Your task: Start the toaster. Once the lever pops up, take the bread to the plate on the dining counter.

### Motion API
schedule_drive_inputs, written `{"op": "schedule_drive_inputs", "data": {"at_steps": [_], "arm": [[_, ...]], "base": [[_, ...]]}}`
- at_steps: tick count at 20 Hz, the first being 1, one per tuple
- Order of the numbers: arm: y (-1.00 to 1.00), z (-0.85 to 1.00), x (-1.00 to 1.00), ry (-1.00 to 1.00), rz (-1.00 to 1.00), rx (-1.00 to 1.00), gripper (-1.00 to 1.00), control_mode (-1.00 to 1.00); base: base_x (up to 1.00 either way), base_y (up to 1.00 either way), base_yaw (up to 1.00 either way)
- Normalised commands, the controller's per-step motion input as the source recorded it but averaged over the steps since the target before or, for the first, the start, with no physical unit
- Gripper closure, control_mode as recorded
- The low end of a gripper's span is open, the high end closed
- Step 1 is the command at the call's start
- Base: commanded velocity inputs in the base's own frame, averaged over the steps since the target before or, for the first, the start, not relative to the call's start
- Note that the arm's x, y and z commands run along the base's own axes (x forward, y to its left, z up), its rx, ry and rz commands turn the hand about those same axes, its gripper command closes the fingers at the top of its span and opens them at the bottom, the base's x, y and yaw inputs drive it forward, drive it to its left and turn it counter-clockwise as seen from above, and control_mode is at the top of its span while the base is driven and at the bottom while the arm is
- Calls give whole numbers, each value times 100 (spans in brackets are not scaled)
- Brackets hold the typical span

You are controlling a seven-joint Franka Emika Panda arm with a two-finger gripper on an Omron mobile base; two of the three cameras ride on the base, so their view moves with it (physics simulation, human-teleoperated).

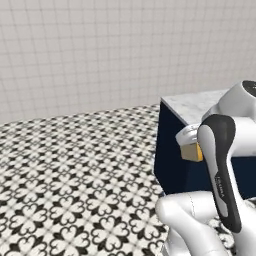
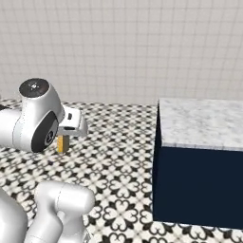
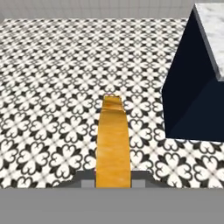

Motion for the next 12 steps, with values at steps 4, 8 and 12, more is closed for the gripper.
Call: {"op": "schedule_drive_inputs", "data": {"at_steps": [4,8,12], "arm": [[0,0,0,0,0,0,100,100],[0,0,0,0,0,0,100,100],[0,0,0,0,0,0,100,100]], "base": [[100,0,0],[87,0,3],[66,0,9]]}}
